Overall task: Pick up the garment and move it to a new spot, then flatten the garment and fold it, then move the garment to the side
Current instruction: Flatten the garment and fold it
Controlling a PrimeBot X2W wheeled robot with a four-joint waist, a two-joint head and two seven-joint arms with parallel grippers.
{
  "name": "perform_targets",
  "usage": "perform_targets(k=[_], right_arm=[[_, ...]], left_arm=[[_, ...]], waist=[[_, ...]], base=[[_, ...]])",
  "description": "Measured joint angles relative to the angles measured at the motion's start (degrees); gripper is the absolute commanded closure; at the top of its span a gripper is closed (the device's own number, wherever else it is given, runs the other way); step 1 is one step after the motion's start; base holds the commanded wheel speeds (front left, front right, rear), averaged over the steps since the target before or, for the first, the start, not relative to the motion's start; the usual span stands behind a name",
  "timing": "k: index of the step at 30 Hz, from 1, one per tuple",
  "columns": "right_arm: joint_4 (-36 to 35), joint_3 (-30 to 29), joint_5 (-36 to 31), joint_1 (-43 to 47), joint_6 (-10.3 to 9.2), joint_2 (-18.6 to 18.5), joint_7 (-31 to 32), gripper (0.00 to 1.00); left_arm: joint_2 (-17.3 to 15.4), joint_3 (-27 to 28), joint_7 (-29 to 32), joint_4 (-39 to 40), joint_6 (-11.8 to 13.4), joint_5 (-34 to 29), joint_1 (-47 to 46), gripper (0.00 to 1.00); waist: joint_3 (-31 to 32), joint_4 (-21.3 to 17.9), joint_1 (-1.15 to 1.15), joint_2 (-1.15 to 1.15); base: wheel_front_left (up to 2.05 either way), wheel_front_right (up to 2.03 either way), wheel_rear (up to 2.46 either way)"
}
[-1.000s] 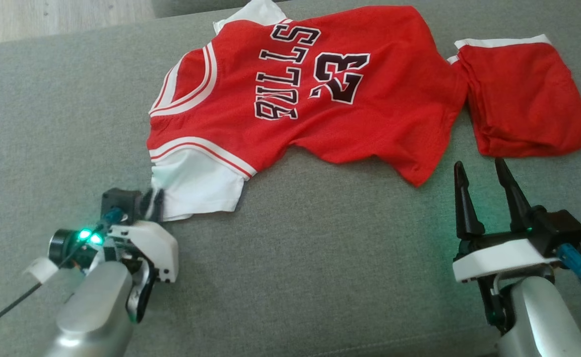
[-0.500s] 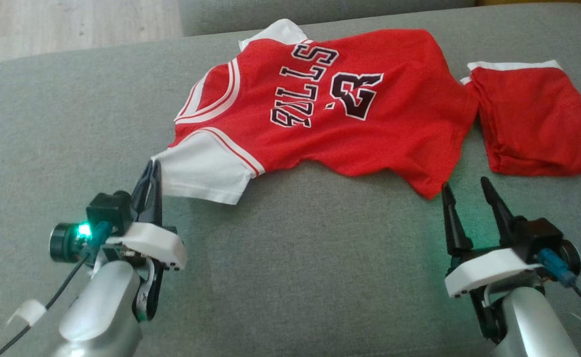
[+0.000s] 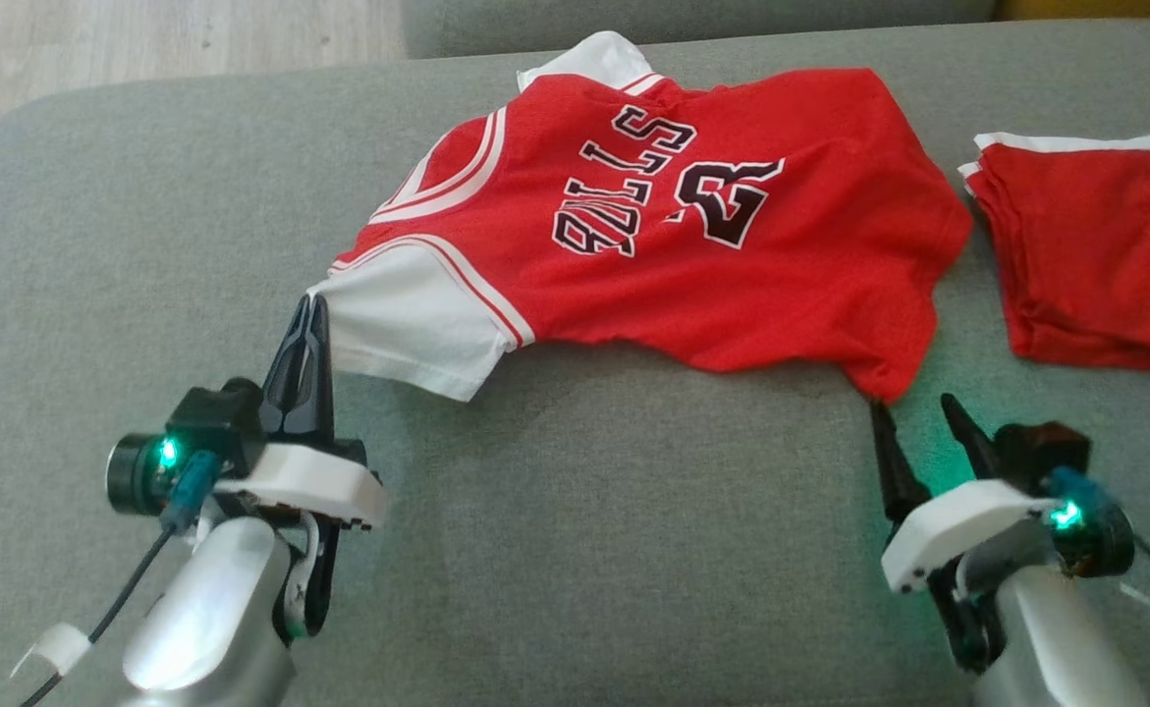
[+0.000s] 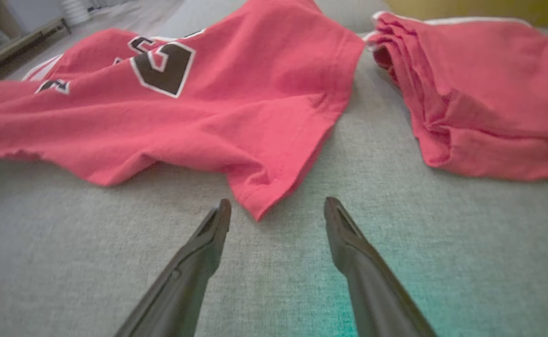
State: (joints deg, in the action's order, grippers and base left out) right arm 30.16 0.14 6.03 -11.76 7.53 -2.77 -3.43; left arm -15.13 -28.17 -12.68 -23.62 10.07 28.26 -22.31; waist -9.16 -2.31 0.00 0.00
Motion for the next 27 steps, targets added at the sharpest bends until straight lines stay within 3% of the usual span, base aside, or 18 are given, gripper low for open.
perform_targets(k=[13, 24, 25, 26, 27], right_arm=[[12.5, 1.4, 13.8, -8.0, 0.00, -0.1, -1.4, 0.00], [20.3, 6.0, 14.9, -13.1, 0.00, -0.7, -4.7, 0.00], [20.7, 6.4, 14.9, -13.4, 0.00, -0.7, -4.8, 0.05], [21.1, 6.9, 14.9, -13.6, 0.00, -0.7, -4.9, 0.38], [21.4, 7.3, 14.8, -13.7, 0.00, -0.8, -5.0, 1.00]], left_arm=[[0.0, -1.1, 0.0, 1.5, 0.1, 0.0, 0.0, 1.00], [-0.2, -1.4, 0.1, 1.6, 0.5, -0.1, -0.1, 1.00], [-0.3, -1.4, 0.1, 1.6, 0.5, -0.1, -0.1, 1.00], [-0.3, -1.4, 0.1, 1.6, 0.5, -0.1, -0.1, 1.00], [-0.4, -1.4, 0.1, 1.6, 0.5, -0.1, -0.1, 1.00]], waist=[[-1.3, 0.7, 0.00, 0.00], [-1.8, 0.7, 0.00, 0.00], [-1.8, 0.6, 0.00, 0.00], [-1.7, 0.5, 0.00, 0.00], [-1.7, 0.4, 0.00, 0.00]], base=[[0.00, 0.00, 0.00], [0.00, 0.00, 0.00], [0.00, 0.00, 0.00], [0.00, 0.00, 0.00], [0.00, 0.00, 0.00]])
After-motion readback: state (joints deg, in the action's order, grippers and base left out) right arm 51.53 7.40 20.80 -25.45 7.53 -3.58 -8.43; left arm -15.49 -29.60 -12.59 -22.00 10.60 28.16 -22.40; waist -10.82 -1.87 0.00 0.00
